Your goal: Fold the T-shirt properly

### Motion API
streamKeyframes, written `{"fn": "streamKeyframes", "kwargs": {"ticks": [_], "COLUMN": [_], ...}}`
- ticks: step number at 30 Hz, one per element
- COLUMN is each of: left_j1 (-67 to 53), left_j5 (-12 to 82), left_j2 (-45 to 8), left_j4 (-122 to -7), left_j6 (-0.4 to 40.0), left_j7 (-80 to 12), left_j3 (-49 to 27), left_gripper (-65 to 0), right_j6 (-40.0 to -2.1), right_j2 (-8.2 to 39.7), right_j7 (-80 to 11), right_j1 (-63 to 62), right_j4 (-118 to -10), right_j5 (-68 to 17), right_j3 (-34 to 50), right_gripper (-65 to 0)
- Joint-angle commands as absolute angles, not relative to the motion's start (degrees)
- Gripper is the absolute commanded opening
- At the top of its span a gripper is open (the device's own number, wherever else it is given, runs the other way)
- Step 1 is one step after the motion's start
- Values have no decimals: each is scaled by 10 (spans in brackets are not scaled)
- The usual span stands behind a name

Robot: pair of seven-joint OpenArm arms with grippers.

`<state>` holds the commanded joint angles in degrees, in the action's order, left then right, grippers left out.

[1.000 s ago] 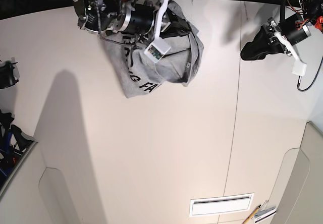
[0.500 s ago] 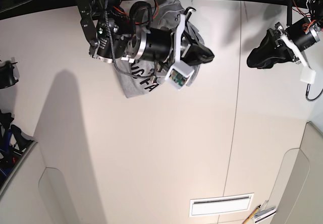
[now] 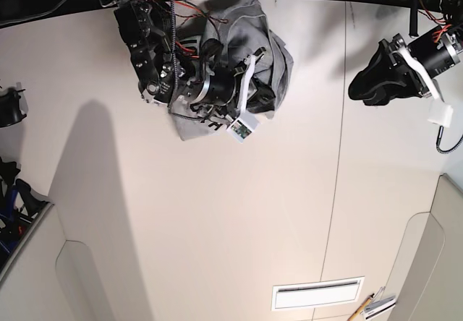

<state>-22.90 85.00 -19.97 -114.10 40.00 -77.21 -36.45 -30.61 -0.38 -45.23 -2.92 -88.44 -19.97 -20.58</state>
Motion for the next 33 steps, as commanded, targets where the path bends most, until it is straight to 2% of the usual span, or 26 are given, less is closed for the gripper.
{"fn": "streamKeyframes", "kwargs": {"ticks": [3,9,16,20,21,25,29,31,33], "left_j1": [-229,-229,-229,-231,-231,-231,-230,-230,-230], "left_j5": [850,850,850,850,850,850,825,776,716], "left_j2": [-200,-198,-199,-199,-198,-198,-198,-196,-179], "left_j4": [-1141,-1141,-1141,-1158,-1167,-1194,-1194,-1194,-1193], "left_j6": [400,400,400,400,400,400,400,400,400], "left_j7": [-772,-772,-777,-798,-798,-800,-781,-749,-709], "left_j3": [-364,-364,-364,-352,-339,-234,-114,-74,-57], "left_gripper": [-259,-259,-259,-260,-278,-424,-431,-430,-400], "right_j6": [-324,-324,-323,-321,-321,-322,-326,-335,-338], "right_j2": [-28,-87,-87,-84,-78,-39,4,20,39], "right_j7": [-452,-450,-473,-480,-480,-481,-535,-565,-584], "right_j1": [-48,-96,-168,-170,-170,-170,-168,-161,-149], "right_j4": [-851,-844,-846,-850,-850,-850,-850,-850,-850], "right_j5": [-201,-221,-234,-207,-204,-208,-300,-348,-381], "right_j3": [-215,-238,-248,-184,-157,-50,21,42,52], "right_gripper": [-650,-650,-650,-650,-650,-650,-650,-650,-650]}}
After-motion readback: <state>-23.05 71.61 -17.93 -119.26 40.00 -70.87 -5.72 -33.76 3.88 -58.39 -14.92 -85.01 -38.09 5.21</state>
